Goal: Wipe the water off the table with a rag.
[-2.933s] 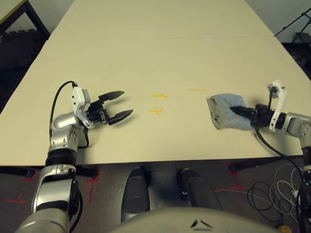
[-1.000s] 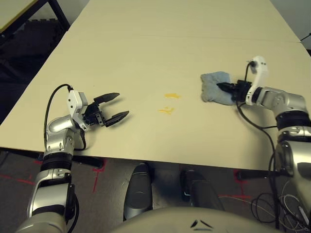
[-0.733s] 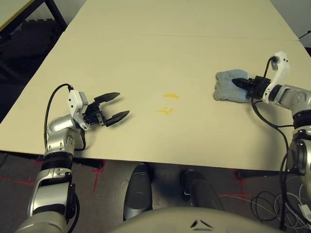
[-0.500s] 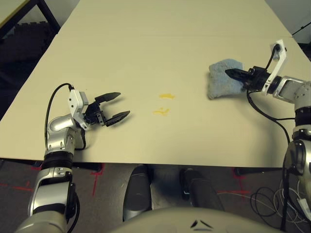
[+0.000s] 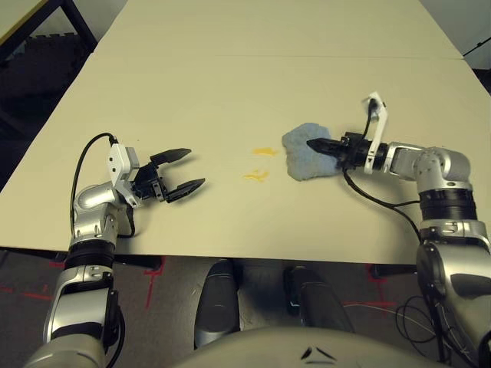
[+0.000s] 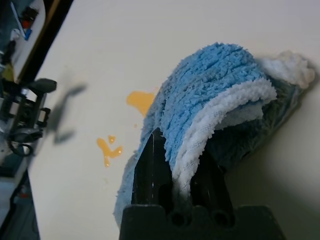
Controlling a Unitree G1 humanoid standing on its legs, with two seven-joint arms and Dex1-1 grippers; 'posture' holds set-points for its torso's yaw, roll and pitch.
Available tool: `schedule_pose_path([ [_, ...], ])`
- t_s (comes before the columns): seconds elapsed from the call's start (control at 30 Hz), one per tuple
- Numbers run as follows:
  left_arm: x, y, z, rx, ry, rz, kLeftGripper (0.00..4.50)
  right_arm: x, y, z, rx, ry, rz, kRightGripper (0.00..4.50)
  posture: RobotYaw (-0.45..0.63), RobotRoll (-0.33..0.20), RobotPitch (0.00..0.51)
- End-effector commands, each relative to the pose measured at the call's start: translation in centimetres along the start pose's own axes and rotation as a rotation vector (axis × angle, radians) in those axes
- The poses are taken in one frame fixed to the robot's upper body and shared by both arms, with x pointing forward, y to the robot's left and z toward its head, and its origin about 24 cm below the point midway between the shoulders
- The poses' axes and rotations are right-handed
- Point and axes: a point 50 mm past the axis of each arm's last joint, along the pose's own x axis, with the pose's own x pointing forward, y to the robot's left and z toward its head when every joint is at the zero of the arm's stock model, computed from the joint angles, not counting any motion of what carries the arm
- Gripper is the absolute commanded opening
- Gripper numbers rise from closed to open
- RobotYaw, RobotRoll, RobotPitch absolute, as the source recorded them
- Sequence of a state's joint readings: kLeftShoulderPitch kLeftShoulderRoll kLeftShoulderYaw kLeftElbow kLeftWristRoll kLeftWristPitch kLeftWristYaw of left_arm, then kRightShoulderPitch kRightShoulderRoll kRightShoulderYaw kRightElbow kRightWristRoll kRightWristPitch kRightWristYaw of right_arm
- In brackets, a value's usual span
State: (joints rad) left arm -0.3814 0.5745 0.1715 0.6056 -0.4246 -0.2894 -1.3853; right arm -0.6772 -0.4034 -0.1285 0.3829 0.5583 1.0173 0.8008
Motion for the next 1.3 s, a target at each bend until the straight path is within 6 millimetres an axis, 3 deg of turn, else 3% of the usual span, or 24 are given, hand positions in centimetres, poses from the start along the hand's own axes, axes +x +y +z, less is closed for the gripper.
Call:
schedule_pose_path([
  [0.03, -0.3, -0.5, -0.5, -0.010, 0.039, -0.031, 4.50, 1.4, 0.2, -1.6, -0.006, 0.060, 0.005, 0.04, 0.25, 0.000, 0.171],
  [0.97, -0.3, -0.5, -0.3, -0.010, 0.046, -0.035, 4.50, 13.5, 8.7, -6.0, -0.027, 0.247, 0.309, 0.04, 0.28, 0.000, 0.188],
  [1.17, -0.4, -0.3, -0.4, -0.010, 0.050, -0.033, 4.50, 14.3, 9.5, -6.3, -0.032, 0.253, 0.328, 0.04, 0.28, 0.000, 0.190],
  [1.3, 0.0, -0.2, -0.4, -0.010, 0.046, -0.035, 4.50, 12.7, 7.7, -5.6, -0.043, 0.237, 0.284, 0.04, 0.27, 0.000, 0.189],
])
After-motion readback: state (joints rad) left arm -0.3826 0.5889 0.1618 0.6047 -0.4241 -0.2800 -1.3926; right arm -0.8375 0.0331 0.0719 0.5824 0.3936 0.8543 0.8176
